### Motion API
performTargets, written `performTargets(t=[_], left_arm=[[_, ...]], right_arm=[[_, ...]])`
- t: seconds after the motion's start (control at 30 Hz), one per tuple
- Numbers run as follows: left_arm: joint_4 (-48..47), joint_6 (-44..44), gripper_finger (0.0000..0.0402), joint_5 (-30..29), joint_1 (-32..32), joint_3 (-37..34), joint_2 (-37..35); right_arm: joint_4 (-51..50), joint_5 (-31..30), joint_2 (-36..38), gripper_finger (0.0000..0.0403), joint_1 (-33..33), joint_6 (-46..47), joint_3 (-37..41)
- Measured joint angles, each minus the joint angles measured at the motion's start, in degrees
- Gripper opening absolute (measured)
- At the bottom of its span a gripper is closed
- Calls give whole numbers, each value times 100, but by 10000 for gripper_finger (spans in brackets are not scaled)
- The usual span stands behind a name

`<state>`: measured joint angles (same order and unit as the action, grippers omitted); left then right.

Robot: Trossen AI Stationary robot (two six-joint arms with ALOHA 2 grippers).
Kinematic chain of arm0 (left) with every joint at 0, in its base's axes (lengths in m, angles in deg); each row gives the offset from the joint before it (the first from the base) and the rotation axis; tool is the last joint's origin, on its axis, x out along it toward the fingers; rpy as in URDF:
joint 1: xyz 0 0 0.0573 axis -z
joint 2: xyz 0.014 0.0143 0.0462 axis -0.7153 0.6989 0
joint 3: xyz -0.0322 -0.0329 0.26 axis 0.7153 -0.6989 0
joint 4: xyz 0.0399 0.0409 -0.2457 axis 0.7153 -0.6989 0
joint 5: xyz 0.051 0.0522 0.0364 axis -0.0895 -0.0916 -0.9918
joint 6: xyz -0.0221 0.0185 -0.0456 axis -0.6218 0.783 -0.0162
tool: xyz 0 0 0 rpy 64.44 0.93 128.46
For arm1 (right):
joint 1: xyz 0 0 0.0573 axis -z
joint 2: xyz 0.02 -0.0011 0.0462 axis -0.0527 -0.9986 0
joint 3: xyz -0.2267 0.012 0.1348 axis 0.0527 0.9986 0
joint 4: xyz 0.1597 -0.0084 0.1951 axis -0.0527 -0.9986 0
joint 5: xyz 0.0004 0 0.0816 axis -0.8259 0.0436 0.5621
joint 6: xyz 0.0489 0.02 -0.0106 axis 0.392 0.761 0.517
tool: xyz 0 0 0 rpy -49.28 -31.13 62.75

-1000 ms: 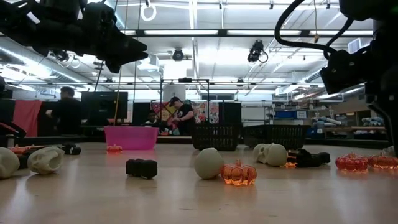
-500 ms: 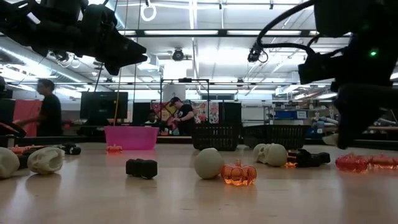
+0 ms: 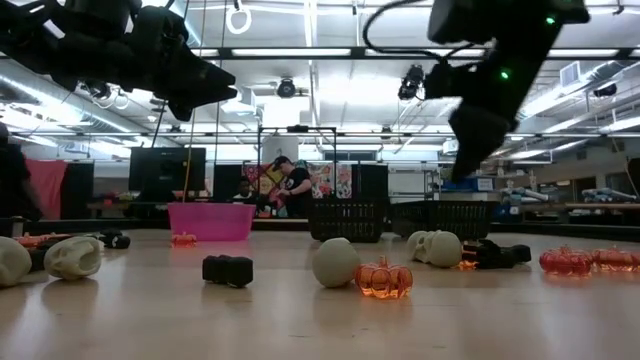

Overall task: Sort Halloween decoration
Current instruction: Put the white skull toy into the right black bin

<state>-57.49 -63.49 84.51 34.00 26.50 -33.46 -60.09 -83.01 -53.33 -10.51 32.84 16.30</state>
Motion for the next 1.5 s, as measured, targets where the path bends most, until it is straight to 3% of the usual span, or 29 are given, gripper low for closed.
performTargets(t=[0.23, 0.4, 0.57, 0.73, 0.87, 1.03, 1.23, 1.5], left_arm=[[-3, 3, 174, 0, 2, 0, 0], [-46, -2, 174, 0, 0, 0, 0], [-43, -41, 174, 0, 2, 0, 0], [-65, -55, 174, 0, 0, 0, 0], [-90, -56, 174, 0, 0, 0, 0], [14, -248, 174, 0, 0, 0, 0], [47, -261, 174, 0, 0, 0, 0], [30, -338, 174, 0, 2, 0, 0]], right_arm=[[587, 648, 111, 91, 1128, -1166, -2], [961, 1606, -216, 117, 1835, -1619, -4], [980, 2128, -415, 141, 2200, -1803, -4], [823, 2390, -127, 160, 2241, -1762, -4], [767, 2388, 271, 170, 1814, -1543, -4], [1343, 2375, 325, 172, 767, -952, -7], [1654, 2422, -580, 172, -349, -84, -186], [1292, 2301, -1947, 196, -1229, 276, -1529]])
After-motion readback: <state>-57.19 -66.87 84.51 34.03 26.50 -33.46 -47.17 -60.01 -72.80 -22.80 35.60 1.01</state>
